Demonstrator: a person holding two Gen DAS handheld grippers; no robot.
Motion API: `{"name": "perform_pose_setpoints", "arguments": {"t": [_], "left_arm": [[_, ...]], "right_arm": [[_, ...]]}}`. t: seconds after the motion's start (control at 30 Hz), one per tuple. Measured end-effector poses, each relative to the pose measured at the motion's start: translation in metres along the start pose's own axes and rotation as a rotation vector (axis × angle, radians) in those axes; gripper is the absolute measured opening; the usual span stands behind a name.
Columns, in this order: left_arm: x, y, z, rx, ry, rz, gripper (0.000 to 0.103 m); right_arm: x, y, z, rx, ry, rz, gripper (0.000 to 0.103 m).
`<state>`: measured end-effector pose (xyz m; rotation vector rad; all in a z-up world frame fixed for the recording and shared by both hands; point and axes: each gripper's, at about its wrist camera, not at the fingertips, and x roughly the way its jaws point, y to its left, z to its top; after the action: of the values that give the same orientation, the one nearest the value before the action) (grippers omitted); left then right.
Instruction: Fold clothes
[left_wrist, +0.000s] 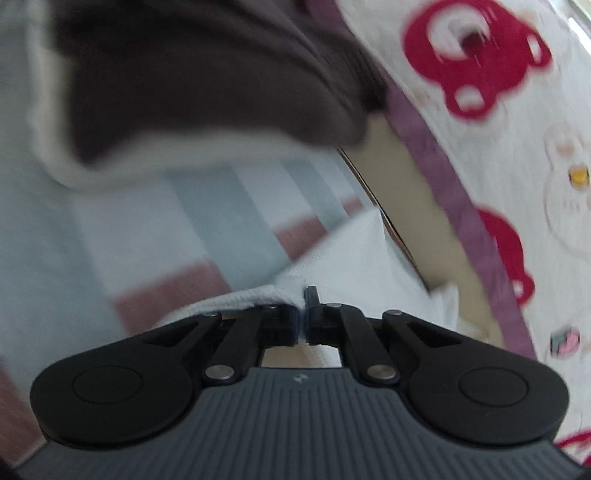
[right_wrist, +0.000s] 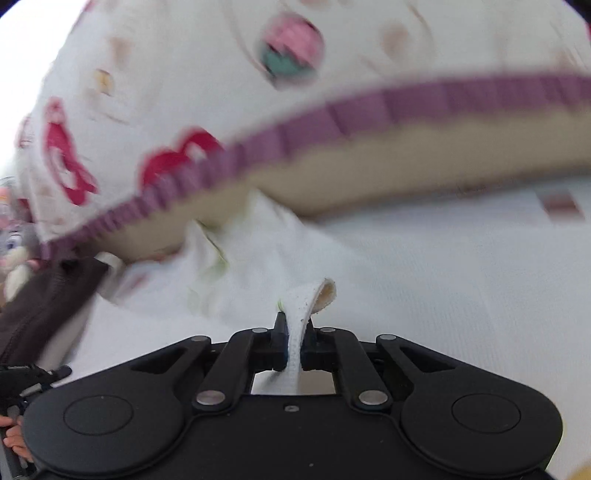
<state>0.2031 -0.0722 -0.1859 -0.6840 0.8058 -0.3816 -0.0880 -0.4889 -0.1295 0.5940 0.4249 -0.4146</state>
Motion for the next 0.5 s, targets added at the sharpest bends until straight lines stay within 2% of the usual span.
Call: {"name": "perform_pose_setpoints", "arguments": {"t": [0.1, 0.2, 0.27, 0.33, 0.4, 0.43, 0.5], "left_arm": [[0.001, 0.006, 0.001, -0.004, 0.011, 0.022, 0.004], [0.0, -0.003, -0.001, 0.061, 0.018, 0.048, 0.006], [-0.003, -0.012, 0.0, 0.127, 0.04, 0.082, 0.006], [-0.01, -0.018, 0.001, 0.172, 0.06, 0.085, 0.01], [-0.019, -0.025, -0.001, 0.21, 0.083, 0.041, 0.033], [-0.024, -0.028, -0.003, 0.231, 0.095, 0.01, 0.054], [-0.027, -0.035, -0.008, 0.279, 0.142, -0.017, 0.057]], "right_arm": [[0.006, 0.002, 0.009, -0.042, 0.018, -0.009, 0.006], [0.029, 0.011, 0.006, -0.225, 0.132, -0.11, 0.008], [0.029, 0.012, 0.005, -0.264, 0.153, -0.151, 0.016], [0.022, 0.009, 0.007, -0.252, 0.141, -0.205, 0.037], [0.012, 0.007, 0.008, -0.237, 0.118, -0.26, 0.037], [0.007, 0.007, 0.007, -0.229, 0.107, -0.287, 0.038], [0.001, 0.006, 0.009, -0.184, 0.097, -0.281, 0.04]]}}
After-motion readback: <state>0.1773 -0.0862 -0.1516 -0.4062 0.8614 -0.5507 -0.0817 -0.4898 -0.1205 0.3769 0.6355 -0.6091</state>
